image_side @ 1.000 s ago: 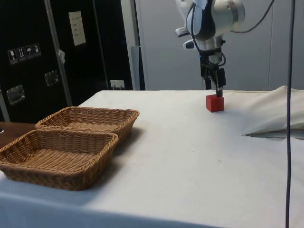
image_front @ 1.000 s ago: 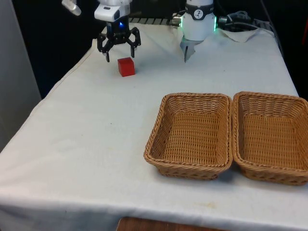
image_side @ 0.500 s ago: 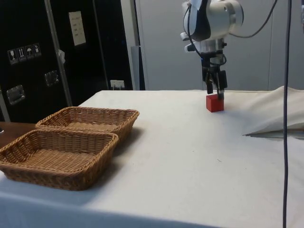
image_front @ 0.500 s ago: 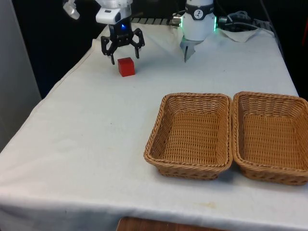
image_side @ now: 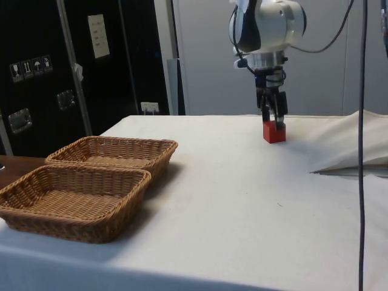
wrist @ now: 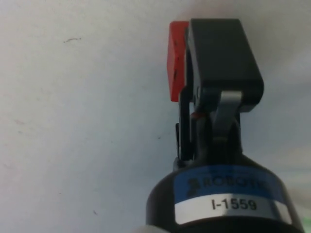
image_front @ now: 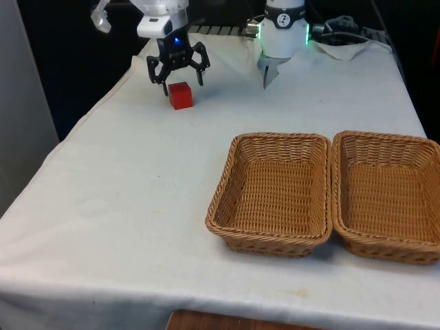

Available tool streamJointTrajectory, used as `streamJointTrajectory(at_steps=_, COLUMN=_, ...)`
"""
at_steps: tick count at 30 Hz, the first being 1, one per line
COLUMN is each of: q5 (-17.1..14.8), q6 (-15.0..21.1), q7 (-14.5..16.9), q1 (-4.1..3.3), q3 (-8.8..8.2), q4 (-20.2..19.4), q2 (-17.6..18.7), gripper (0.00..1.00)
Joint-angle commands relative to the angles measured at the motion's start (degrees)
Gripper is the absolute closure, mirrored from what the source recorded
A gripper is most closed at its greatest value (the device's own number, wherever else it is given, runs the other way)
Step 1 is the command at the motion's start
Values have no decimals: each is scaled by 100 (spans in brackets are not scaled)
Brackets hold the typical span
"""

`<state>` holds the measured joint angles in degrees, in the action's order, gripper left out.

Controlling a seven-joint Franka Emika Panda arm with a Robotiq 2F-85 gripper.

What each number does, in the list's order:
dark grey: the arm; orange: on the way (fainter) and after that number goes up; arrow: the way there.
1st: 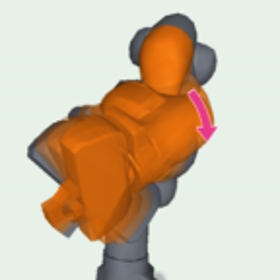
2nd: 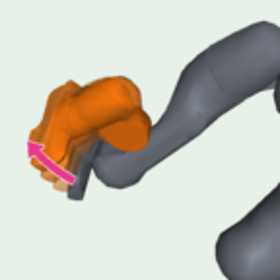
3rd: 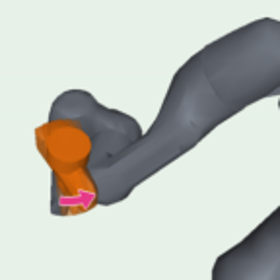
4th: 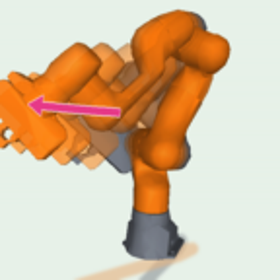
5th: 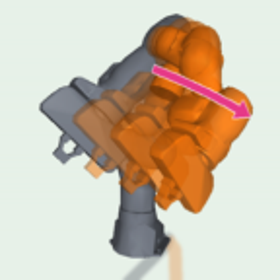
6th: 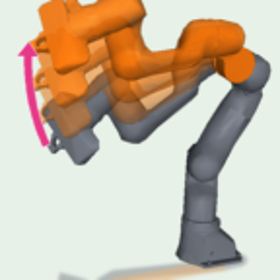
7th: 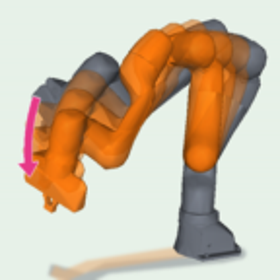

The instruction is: Pick up the red cube and place it into the right basket.

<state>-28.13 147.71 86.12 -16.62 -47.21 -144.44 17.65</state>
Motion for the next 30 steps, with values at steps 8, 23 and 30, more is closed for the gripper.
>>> streamJointTrajectory(at_steps=8, q5=-493, q6=34, q7=338, q1=0, q3=80, q4=11, q2=160, gripper=0)
streamJointTrajectory(at_steps=23, q5=-1146, q6=367, q7=842, q1=11, q3=206, q4=-120, q2=229, gripper=0)
streamJointTrajectory(at_steps=30, q5=-1112, q6=321, q7=814, q1=6, q3=183, q4=-115, q2=246, gripper=0)
